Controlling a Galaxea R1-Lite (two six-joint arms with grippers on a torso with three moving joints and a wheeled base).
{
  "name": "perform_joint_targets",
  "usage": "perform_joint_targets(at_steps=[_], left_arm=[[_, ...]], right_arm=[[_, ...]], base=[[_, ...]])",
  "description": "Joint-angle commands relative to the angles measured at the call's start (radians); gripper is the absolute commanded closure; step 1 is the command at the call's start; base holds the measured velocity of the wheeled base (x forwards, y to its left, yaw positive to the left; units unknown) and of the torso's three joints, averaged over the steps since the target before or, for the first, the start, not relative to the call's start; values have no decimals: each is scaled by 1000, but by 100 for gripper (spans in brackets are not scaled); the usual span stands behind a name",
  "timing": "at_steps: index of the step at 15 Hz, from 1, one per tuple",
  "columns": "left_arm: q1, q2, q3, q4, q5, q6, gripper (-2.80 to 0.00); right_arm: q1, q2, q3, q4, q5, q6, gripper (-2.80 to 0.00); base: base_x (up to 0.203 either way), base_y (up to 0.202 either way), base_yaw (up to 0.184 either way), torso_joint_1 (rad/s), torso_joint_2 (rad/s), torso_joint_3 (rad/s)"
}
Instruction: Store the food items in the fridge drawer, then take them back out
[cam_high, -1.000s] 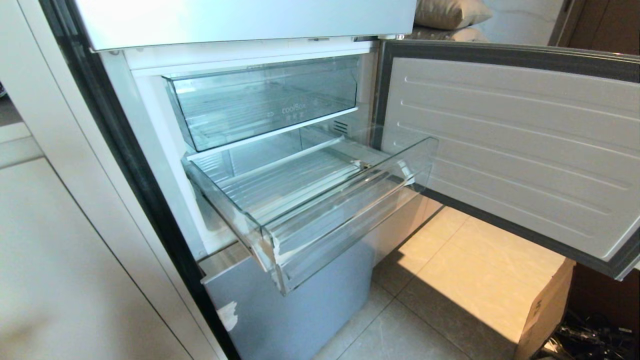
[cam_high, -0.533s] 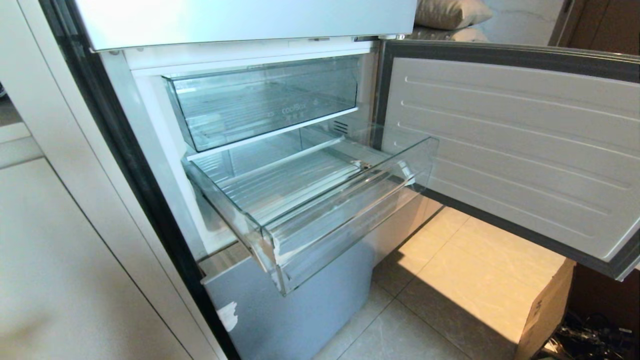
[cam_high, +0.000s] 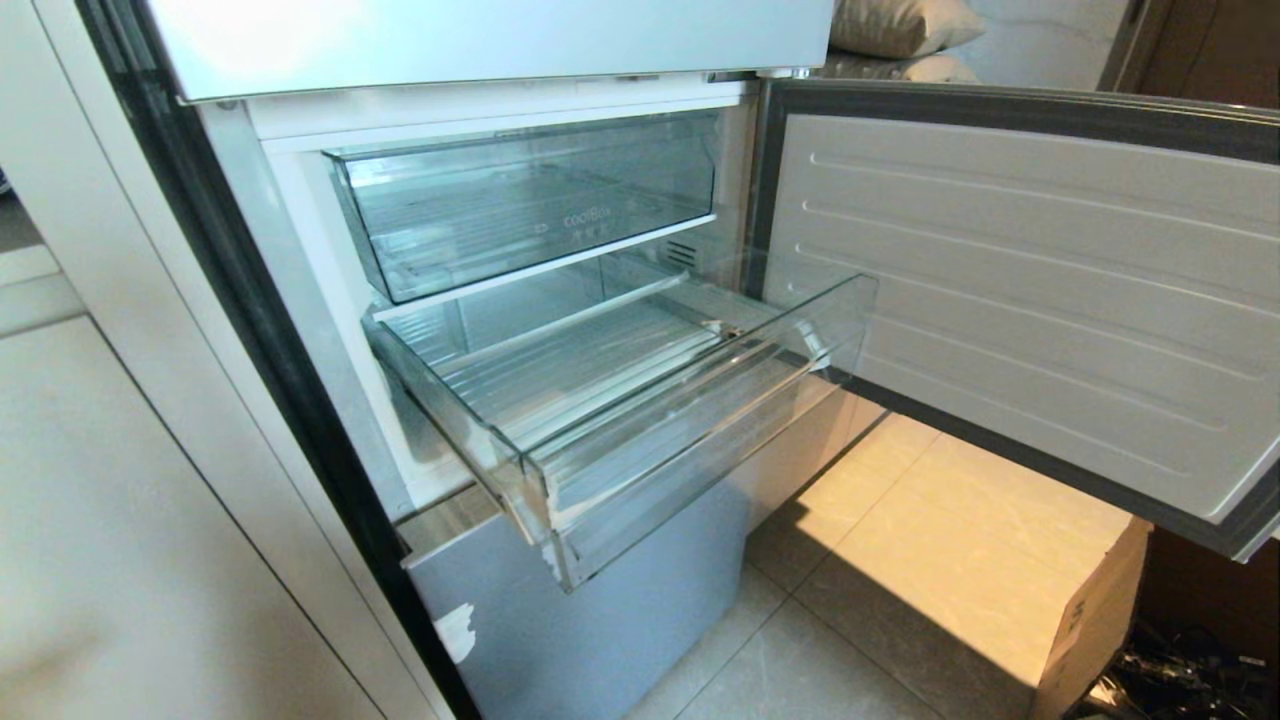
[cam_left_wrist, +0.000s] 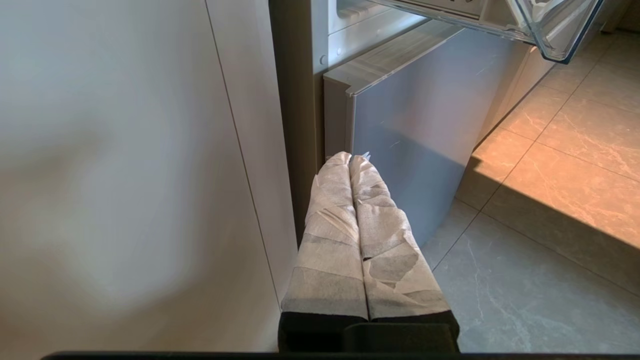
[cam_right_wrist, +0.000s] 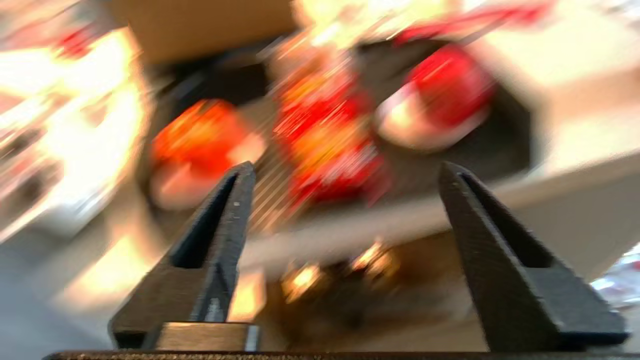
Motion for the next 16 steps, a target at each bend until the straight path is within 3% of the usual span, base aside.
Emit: perform_joint_targets(at_steps=[1, 5, 16], left_arm=[[0, 1, 0, 0, 0, 0, 0], [0, 1, 0, 1, 0, 0, 0], [0, 1, 0, 0, 0, 0, 0]], right_arm=[[-105, 218, -118, -36, 5, -13, -280], [-147, 397, -265, -93, 9, -24, -280], [-148, 680, -541, -132, 5, -22, -280]], base=[[0, 0, 0, 0, 0, 0], [0, 0, 0, 0, 0, 0], [0, 0, 0, 0, 0, 0]])
